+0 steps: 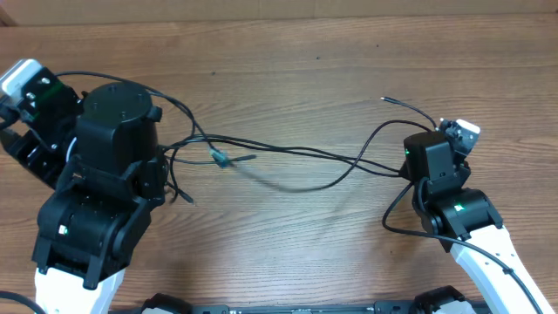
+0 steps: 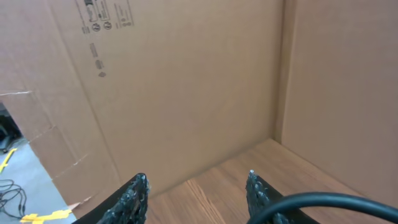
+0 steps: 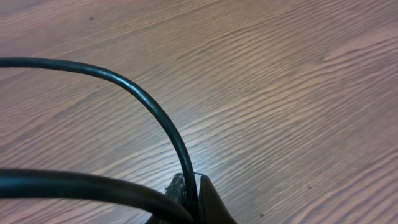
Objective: Untangle cables
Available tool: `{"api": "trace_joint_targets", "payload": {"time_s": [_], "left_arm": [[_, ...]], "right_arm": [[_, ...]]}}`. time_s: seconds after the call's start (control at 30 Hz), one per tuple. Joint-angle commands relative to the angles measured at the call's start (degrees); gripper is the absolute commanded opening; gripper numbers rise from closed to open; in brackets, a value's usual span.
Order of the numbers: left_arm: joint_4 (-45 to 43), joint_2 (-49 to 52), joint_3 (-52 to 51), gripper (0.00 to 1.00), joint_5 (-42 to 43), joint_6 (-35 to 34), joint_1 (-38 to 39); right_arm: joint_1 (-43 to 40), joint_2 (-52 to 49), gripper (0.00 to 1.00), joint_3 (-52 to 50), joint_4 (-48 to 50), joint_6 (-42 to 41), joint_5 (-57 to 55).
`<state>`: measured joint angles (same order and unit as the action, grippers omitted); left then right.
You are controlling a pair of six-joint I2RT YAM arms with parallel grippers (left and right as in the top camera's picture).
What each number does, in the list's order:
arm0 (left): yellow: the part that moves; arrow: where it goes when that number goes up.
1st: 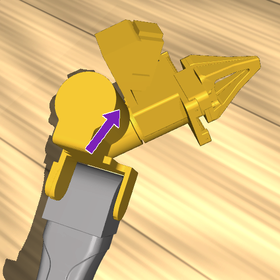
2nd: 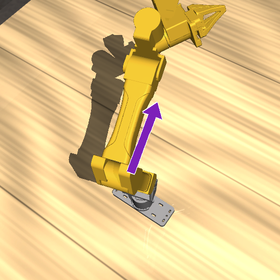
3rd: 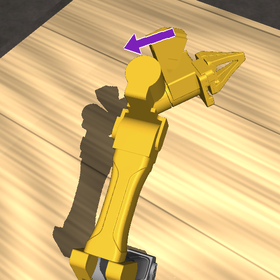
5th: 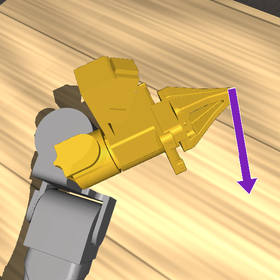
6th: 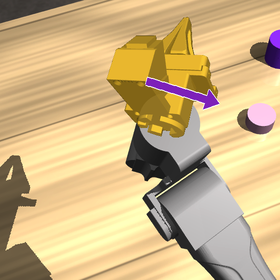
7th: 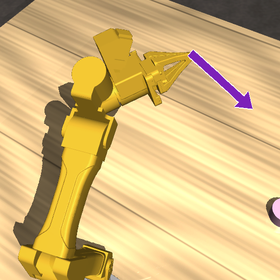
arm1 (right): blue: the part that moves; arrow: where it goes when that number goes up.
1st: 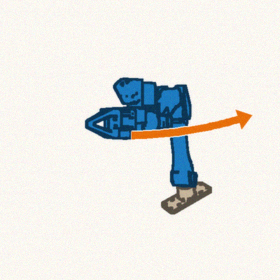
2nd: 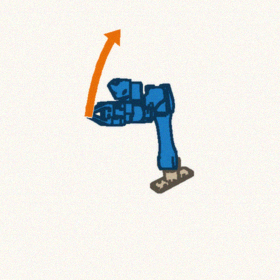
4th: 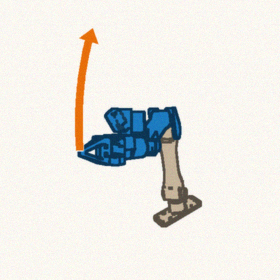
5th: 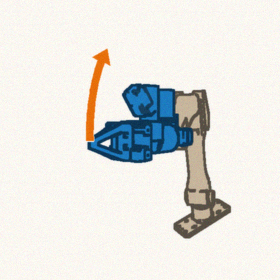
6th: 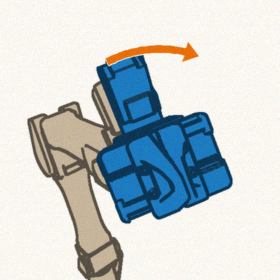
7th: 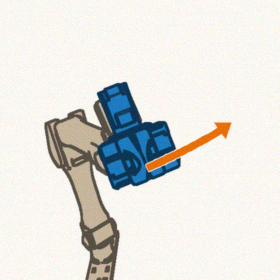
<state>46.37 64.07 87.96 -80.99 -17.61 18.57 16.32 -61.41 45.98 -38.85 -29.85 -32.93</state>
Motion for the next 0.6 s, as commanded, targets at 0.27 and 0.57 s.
{"api": "trace_joint_targets", "payload": {"time_s": [0.27, 0.57], "left_arm": [[0.13, -1.14, 2.19, 0.50, 16.37, -0.87, -0.94], [-0.15, -0.72, 2.19, 0.29, 41.48, -3.21, -0.94]], "right_arm": [[-0.33, -0.02, 1.00, 1.33, 4.96, -0.04, 12.57], [-0.31, -0.09, 1.00, 1.33, 7.32, 9.09, 28.94]]}}
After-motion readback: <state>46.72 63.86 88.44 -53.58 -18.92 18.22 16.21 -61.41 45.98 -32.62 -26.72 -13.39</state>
